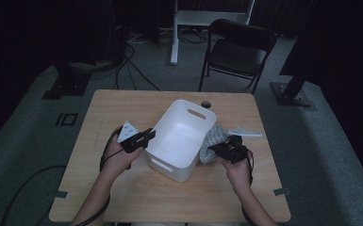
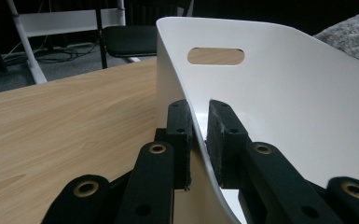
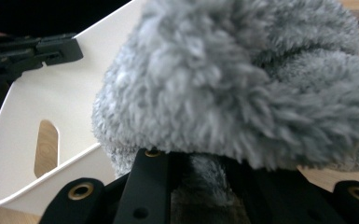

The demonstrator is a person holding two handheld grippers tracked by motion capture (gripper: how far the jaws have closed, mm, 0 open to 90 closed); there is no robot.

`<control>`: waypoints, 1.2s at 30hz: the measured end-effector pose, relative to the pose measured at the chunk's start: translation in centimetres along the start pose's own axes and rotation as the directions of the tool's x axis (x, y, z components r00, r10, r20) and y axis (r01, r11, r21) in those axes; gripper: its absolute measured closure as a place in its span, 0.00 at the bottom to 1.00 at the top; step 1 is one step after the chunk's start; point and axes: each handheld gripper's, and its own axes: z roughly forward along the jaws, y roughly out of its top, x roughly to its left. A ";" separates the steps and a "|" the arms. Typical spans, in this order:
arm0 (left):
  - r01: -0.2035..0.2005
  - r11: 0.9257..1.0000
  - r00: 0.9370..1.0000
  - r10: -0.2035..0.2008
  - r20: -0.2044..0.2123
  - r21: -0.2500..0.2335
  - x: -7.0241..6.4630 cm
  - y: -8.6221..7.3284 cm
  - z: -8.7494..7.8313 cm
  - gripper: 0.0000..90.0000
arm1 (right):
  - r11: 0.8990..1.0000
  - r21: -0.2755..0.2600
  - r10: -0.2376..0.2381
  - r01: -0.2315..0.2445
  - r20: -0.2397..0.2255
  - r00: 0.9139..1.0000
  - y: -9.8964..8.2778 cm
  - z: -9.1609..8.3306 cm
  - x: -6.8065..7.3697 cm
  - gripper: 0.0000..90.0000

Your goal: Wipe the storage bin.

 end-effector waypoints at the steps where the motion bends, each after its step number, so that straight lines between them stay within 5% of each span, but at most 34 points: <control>1: 0.000 1.000 1.000 0.000 0.000 0.000 0.0 0.0 0.0 0.88 | 1.000 -0.002 0.003 -0.003 -0.001 1.000 0.0 0.1 -0.1 0.85; 15: -0.003 1.000 1.000 0.003 0.005 0.002 -0.1 0.0 0.1 0.88 | 0.998 0.059 0.034 -0.037 0.063 0.997 -0.6 2.5 -2.1 0.85; 29: 0.007 1.000 1.000 -0.007 0.000 -0.002 0.0 0.0 0.1 0.88 | 0.981 0.159 0.098 -0.114 0.105 0.990 -2.9 5.7 -5.0 0.85; 36: 0.028 1.000 1.000 -0.028 -0.001 -0.014 0.2 0.0 0.2 0.87 | 0.977 0.182 0.092 -0.111 0.108 0.990 -3.2 6.1 -5.3 0.85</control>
